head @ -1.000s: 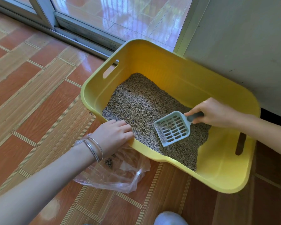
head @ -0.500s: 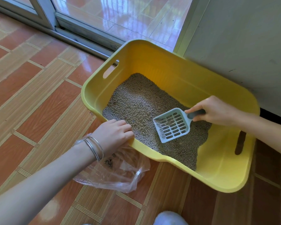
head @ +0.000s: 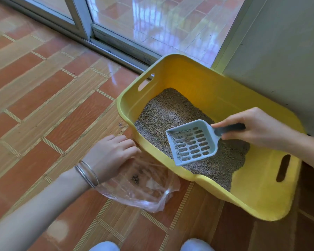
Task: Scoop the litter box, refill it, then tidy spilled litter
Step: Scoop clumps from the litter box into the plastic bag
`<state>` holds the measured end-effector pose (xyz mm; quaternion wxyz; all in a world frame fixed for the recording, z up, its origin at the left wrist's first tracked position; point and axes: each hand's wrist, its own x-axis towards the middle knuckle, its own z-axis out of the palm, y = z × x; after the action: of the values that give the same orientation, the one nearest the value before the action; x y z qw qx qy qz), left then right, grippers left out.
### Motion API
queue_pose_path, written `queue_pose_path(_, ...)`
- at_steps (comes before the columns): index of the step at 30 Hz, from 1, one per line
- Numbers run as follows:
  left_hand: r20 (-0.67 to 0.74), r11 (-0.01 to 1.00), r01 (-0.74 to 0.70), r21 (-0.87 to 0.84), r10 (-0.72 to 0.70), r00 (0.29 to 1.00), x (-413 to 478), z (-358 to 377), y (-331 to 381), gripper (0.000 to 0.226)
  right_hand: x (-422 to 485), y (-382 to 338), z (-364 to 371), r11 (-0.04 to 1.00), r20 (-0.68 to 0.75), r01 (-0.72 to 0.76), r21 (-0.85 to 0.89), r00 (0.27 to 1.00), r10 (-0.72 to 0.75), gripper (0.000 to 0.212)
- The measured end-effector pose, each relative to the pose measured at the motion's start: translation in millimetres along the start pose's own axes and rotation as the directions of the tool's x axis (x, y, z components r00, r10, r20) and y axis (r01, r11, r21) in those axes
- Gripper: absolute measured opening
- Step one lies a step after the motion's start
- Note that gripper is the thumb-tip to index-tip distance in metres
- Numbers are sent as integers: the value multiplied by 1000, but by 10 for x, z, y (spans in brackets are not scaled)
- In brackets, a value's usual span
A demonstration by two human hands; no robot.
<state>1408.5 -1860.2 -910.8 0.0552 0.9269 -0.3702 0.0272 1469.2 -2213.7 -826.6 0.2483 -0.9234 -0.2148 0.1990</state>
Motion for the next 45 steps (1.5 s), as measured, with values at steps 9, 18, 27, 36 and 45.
queue_pose_path(9, 163, 979, 198, 38, -202, 966, -424, 176, -207, 22, 445, -366, 737, 867, 66, 379, -324, 923, -379, 30)
queue_pose_path(18, 287, 966, 240, 99, -258, 922, -425, 292, -232, 38, 531, -640, 1220, 428, 119, 587, -687, 672, -731, 45)
queue_pose_path(27, 384, 946, 282, 158, -322, 865, -474, 323, -270, 39, 514, -719, 1300, 306, 117, 624, -719, 543, -832, 39)
queue_pose_path(36, 354, 953, 281, 114, -303, 885, -456, 296, -284, 38, 508, -606, 1258, 443, 119, 598, -668, 673, -730, 39)
queue_pose_path(45, -49, 998, 2, -67, -5, 999, -222, -28, -221, 40, -115, -342, 696, 904, -349, 203, -376, 873, -341, 23)
